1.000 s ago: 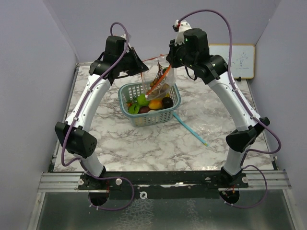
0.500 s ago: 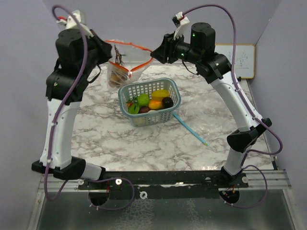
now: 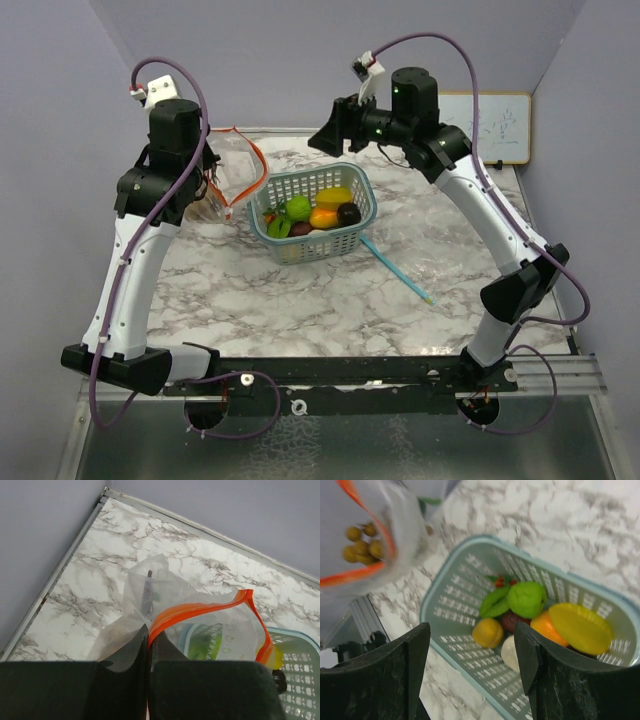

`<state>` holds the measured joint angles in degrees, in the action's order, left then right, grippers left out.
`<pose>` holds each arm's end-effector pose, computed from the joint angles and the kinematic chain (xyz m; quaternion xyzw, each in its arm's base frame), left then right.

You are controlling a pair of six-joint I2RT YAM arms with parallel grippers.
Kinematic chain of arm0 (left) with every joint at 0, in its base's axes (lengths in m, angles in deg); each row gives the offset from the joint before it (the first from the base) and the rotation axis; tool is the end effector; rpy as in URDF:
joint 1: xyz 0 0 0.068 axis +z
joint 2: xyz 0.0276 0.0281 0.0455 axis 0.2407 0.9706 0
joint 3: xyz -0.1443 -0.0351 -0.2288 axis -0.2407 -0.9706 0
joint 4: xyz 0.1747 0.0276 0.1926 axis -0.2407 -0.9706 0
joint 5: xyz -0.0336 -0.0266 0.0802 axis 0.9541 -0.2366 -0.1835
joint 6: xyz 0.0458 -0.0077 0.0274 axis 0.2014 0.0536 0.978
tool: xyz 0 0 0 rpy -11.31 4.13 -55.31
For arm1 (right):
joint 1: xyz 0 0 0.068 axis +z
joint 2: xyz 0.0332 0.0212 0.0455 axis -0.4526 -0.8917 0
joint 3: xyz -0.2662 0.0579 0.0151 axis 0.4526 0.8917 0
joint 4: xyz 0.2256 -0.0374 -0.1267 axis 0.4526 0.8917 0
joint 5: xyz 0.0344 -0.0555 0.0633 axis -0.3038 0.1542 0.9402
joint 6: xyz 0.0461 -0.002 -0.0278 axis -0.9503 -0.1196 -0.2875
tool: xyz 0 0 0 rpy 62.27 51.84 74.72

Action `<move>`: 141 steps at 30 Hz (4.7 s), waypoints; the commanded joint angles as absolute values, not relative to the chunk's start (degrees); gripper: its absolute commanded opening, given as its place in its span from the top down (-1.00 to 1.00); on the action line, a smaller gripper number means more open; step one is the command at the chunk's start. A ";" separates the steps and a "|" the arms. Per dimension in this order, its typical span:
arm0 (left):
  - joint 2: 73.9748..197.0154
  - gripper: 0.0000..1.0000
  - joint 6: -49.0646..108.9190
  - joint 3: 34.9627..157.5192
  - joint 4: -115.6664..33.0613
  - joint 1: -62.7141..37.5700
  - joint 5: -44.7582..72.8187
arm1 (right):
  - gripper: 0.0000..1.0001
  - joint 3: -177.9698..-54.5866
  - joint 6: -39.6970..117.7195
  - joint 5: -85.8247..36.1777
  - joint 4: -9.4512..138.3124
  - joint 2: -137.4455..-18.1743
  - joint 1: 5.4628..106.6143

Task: Place the food in the zip-top bag and seal the zipper
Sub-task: Move the bin to the center of the board, then pick up the fake fruit from the bin, then place the fake fruit in the zipper food storage bag, then pick up the fake fruit from the bin.

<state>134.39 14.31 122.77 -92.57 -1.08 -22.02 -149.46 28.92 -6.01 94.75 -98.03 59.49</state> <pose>0.2388 -0.0468 0.4792 -0.2155 0.7993 0.0003 0.5610 0.3320 0.2308 0.4219 -0.2354 0.7889 0.3974 0.4053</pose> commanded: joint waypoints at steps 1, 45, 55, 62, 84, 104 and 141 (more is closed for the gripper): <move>133.46 1.00 15.84 123.45 -91.13 -0.86 -27.08 | -0.36 -141.32 30.17 -9.62 96.96 -99.37 62.16; 136.90 1.00 -0.47 102.23 -69.97 -0.92 7.38 | -0.42 -121.54 25.63 -25.37 95.60 -90.40 54.60; 136.90 1.00 0.10 99.54 -70.87 -1.53 6.02 | -0.51 -120.35 17.83 -30.36 90.89 -97.62 56.45; 136.59 1.00 -0.26 98.87 -70.72 -2.12 6.80 | -0.53 -118.21 16.21 -32.18 91.26 -100.91 58.87; 135.23 1.00 0.31 93.69 -68.08 -2.53 6.46 | 0.27 -126.49 28.00 -18.81 94.26 -84.39 59.95; 134.62 1.00 0.70 94.93 -68.01 -2.71 9.77 | -0.40 -135.04 25.62 -18.43 89.75 -98.94 71.27; 137.62 1.00 1.49 94.15 -66.99 -2.74 10.87 | -0.66 -123.48 17.66 -28.95 93.17 -101.98 62.60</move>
